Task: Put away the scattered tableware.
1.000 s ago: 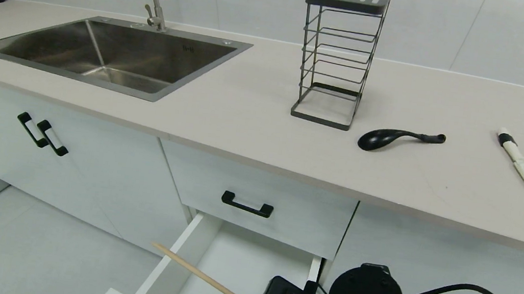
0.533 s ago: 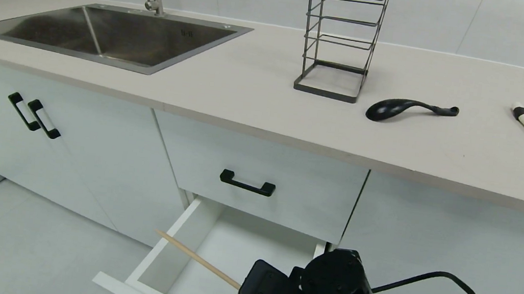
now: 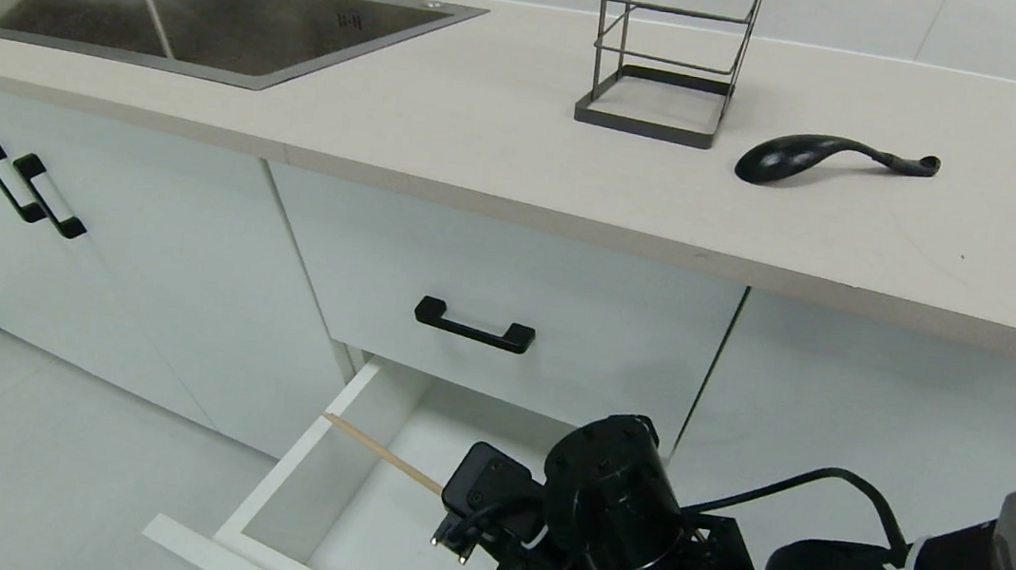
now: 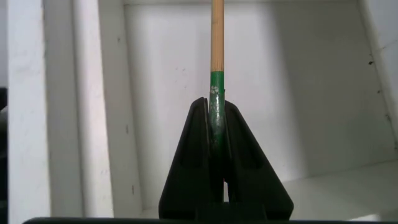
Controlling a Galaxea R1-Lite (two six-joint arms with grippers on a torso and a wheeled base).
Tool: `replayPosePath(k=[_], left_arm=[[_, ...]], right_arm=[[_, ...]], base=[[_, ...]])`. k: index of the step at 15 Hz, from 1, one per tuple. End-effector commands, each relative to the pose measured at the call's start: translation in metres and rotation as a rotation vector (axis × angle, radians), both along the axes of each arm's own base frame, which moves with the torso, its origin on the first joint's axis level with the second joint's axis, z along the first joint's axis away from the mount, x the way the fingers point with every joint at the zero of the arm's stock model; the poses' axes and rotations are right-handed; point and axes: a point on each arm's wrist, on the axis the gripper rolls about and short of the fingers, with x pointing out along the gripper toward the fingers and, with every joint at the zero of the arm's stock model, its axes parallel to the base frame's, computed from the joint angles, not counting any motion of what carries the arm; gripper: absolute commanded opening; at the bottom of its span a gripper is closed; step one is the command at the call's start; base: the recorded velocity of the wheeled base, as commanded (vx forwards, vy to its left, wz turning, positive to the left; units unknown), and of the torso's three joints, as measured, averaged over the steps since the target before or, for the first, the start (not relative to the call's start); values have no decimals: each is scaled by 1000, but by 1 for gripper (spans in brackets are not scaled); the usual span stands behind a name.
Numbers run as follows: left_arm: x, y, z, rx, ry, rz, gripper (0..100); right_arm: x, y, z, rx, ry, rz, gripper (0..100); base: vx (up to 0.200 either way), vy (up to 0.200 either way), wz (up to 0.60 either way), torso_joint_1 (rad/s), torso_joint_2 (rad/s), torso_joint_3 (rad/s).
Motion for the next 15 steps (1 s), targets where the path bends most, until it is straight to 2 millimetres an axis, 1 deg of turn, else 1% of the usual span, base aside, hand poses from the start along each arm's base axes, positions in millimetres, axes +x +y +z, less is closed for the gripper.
replayPosePath(k=[1,8,10,13,15], left_arm=[[0,0,0,0,-2,1,100],[0,0,0,0,0,1,100],[0,0,0,0,0,1,100],[0,0,0,0,0,1,100],[0,0,0,0,0,1,100]], right_arm=[[9,0,4,5,-2,-34,0],[15,-8,-6,-16,104,-187,0],[18,-3,-11,-25,104,-197,0],[29,2,-21,-36,109,-212,0],[39,11,-36,-55,118,-217,0]], base=[[0,0,0,0,0,0],[0,0,0,0,0,0],[0,0,0,0,0,0],[0,0,0,0,0,0],[0,0,0,0,0,0]])
